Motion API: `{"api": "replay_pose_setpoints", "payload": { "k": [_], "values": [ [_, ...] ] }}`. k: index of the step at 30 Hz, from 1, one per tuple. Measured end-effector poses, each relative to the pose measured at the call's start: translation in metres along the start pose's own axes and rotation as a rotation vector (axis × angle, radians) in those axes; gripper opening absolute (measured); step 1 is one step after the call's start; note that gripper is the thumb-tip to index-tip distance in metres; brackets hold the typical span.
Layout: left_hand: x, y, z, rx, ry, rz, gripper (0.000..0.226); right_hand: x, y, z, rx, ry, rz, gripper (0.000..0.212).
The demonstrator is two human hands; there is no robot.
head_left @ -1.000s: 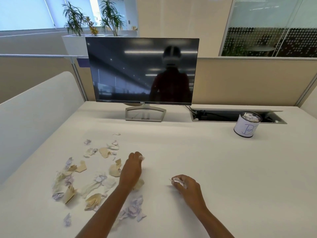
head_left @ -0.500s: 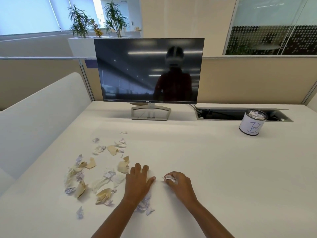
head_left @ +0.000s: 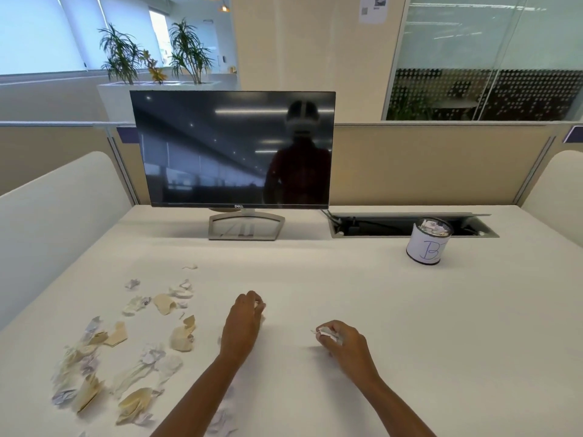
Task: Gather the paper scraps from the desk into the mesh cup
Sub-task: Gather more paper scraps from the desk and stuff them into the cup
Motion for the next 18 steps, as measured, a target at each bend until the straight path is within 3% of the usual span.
{"api": "replay_pose_setpoints", "payload": {
  "k": [3, 7, 11, 18],
  "values": [
    [-0.015, 0.023, 0.025, 0.353, -0.118, -0.003, 0.011, -0.013, -0.034, 0.015, -0.045, 0.044, 0.05, 0.002],
    [-0.026, 0.071, 0.057, 0.897, -0.434, -0.036, 0.011, -0.033, -0.084, 0.035, -0.107, 0.072, 0.122, 0.007],
    [-0.033, 0.12, 0.083, 1.105, -0.723, -0.144, 0.025, -0.058, -0.134, 0.05, -0.139, 0.063, 0.186, 0.016],
    [-0.054, 0.188, 0.136, 1.36, -0.867, -0.203, 0.029, -0.109, -0.208, 0.077, -0.141, 0.106, 0.213, 0.019]
  ]
}}
Point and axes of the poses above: each hand's wrist, its own x-axis away from the middle knuckle, its own y-axis out of the palm, z = x × y, the point moved 8 cm from there along -x, towards the middle knuckle, and after that the axes turned 7 degrees about x, right-handed, at the moved point
